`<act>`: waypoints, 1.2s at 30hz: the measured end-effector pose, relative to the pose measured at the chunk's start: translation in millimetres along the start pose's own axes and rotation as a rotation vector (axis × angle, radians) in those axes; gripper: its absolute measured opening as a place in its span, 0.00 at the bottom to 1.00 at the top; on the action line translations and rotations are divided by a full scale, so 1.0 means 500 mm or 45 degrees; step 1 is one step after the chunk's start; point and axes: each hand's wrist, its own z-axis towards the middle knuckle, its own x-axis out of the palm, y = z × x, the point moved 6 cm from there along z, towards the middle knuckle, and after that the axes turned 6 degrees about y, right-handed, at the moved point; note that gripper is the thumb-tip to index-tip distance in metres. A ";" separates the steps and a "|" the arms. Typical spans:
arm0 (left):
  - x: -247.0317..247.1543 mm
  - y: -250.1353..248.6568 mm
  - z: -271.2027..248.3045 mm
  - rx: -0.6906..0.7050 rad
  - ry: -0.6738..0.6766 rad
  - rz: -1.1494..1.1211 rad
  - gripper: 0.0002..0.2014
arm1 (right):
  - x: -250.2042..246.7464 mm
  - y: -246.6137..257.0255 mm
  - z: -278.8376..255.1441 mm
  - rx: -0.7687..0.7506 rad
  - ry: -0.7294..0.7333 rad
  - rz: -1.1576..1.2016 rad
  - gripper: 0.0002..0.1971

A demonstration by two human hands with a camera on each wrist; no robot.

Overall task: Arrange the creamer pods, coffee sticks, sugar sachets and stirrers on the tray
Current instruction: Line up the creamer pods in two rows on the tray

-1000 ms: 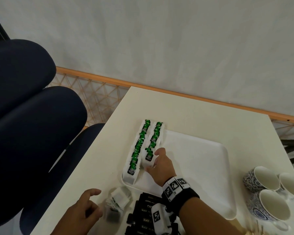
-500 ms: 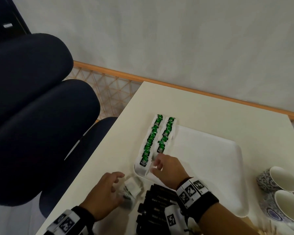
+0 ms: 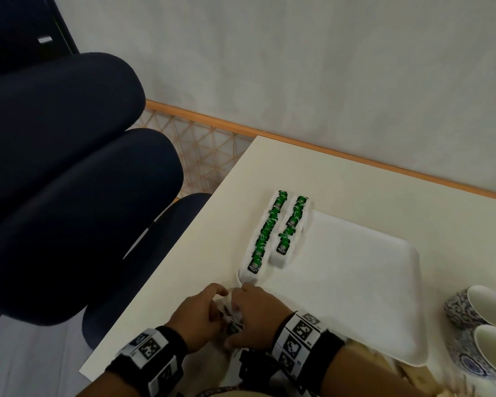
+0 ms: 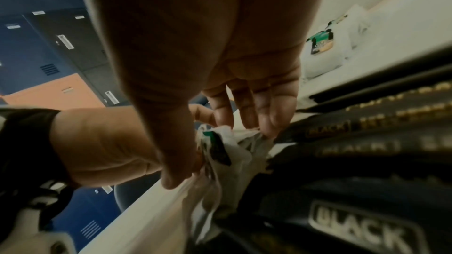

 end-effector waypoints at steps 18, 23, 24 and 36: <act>-0.025 -0.017 -0.050 0.252 -0.090 -0.001 0.14 | -0.046 -0.009 -0.049 -0.159 -0.208 0.296 0.07; -0.040 -0.020 -0.055 0.220 -0.051 -0.275 0.07 | -0.071 -0.017 -0.064 -0.129 -0.363 0.616 0.10; -0.044 -0.025 -0.057 0.189 -0.047 -0.346 0.10 | -0.078 -0.016 -0.067 -0.130 -0.399 0.649 0.11; -0.056 -0.062 -0.071 0.127 0.035 -1.113 0.06 | -0.122 0.010 -0.094 -0.324 -0.713 0.629 0.06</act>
